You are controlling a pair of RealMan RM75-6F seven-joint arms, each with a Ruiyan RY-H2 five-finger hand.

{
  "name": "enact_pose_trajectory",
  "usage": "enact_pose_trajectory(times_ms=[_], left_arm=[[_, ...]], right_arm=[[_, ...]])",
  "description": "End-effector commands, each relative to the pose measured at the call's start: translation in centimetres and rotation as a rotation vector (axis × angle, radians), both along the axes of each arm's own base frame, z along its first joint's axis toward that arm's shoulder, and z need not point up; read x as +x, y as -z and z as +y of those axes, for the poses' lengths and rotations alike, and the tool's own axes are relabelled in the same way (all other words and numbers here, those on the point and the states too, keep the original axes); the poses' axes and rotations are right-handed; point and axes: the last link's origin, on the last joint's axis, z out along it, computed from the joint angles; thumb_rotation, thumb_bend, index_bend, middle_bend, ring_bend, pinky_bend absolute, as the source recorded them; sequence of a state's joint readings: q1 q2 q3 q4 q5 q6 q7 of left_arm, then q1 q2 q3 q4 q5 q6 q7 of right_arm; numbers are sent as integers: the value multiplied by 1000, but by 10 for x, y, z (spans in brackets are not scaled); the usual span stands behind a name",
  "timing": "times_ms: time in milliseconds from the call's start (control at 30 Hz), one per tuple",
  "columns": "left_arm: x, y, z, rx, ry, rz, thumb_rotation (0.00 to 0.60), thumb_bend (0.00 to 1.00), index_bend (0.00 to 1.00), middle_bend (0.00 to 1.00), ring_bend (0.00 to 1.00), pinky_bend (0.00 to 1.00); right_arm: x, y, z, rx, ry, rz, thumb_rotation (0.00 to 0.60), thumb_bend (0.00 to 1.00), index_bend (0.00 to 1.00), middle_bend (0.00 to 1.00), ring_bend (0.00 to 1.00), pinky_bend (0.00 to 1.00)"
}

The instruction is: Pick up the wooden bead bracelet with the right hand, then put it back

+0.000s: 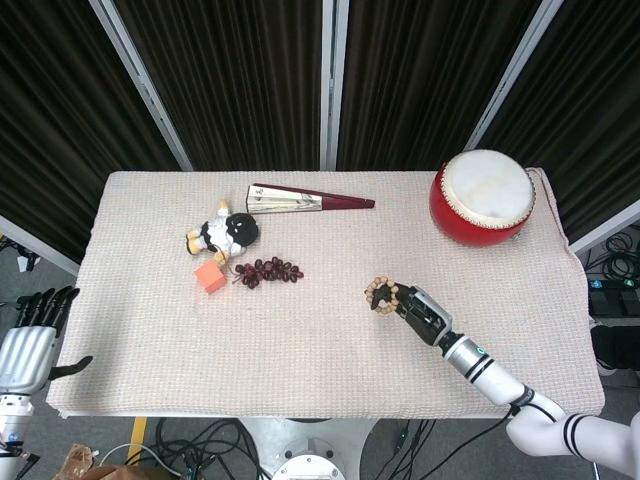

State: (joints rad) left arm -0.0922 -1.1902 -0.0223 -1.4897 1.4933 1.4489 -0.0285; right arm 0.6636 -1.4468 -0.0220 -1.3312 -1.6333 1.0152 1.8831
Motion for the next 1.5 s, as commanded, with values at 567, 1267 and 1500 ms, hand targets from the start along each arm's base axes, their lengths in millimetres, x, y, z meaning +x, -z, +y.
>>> enact_pose_trajectory(times_ms=[567,1267,1500], left_arm=[[0,0,0,-2,0,2,600,0,38,52,0,42],[2,-1,-1,-1,-2,6,600,0,38,52,0,42],[2,-1,0,0,-1,6,600,0,38,52,0,42]], right_arm=[[-4,-1,1,-60,-53,58,275,418,368,463,120,0],[0,5,15,-152,-112,143,282,592,553,522,164,0],[1,5,14,-157,-114,147,286,695,560,522,164,0]])
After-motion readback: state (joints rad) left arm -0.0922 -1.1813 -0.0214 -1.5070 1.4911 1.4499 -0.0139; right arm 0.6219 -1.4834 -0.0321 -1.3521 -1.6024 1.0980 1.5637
